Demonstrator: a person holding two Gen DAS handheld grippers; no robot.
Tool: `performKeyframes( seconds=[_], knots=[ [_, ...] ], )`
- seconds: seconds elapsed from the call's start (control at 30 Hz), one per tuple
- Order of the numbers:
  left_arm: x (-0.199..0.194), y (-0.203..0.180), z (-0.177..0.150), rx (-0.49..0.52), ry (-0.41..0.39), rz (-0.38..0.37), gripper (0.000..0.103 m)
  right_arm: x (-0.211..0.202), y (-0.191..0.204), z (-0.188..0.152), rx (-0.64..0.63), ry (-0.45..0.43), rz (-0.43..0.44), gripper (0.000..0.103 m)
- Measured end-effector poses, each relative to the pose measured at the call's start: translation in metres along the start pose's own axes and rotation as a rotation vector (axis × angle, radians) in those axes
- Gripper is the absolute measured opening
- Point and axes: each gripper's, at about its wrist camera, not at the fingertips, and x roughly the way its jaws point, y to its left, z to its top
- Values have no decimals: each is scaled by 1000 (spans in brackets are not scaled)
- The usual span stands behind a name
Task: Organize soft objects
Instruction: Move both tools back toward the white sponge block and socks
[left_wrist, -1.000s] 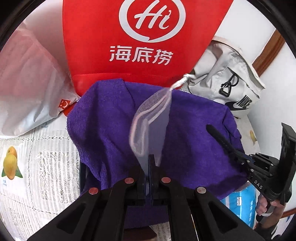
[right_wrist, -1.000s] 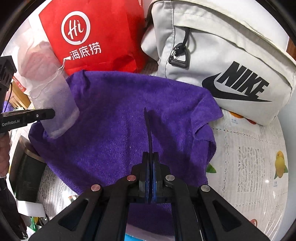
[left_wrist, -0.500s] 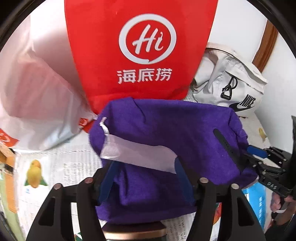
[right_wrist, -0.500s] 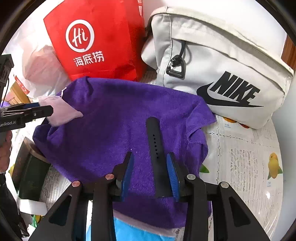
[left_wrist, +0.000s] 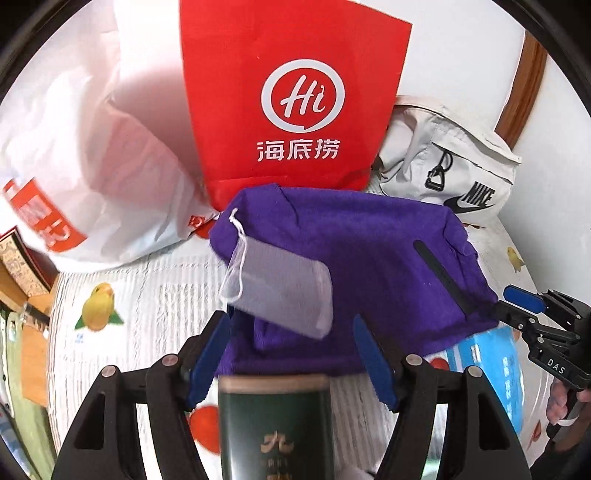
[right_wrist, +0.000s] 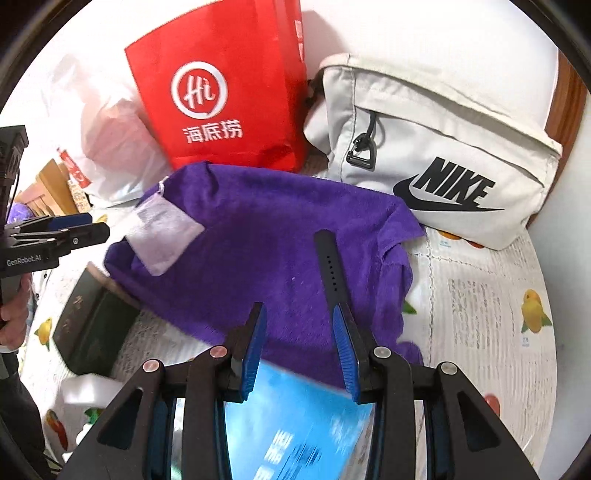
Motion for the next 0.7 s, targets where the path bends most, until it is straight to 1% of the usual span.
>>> performKeyframes(
  seconds=[0.1,0.23,0.27,0.33,0.4,0.53,0.7],
  knots=[
    [-16,-2,-13,-5,-10,5,67,-16,7,-10,0,-13,0,38],
    [-36,-3,-30,-14,-23,-8,67,-39,17,-26,6,-28,14,38],
    [-42,-5,-36,-12,-30,-7,67,-44,20,-29,6,-33,18,39],
    [-53,-8,-47,-2,-58,-3,67,-57,25,-38,11,-47,23,44],
    [-62,-11,-58,2,-75,8,67,-68,29,-47,14,-59,30,46],
    [-76,-13,-81,-23,-58,-37,67,-89,39,-68,18,-73,32,48],
    [-81,-14,-109,-46,-26,-48,67,-108,45,-96,31,-80,44,49]
  ],
)
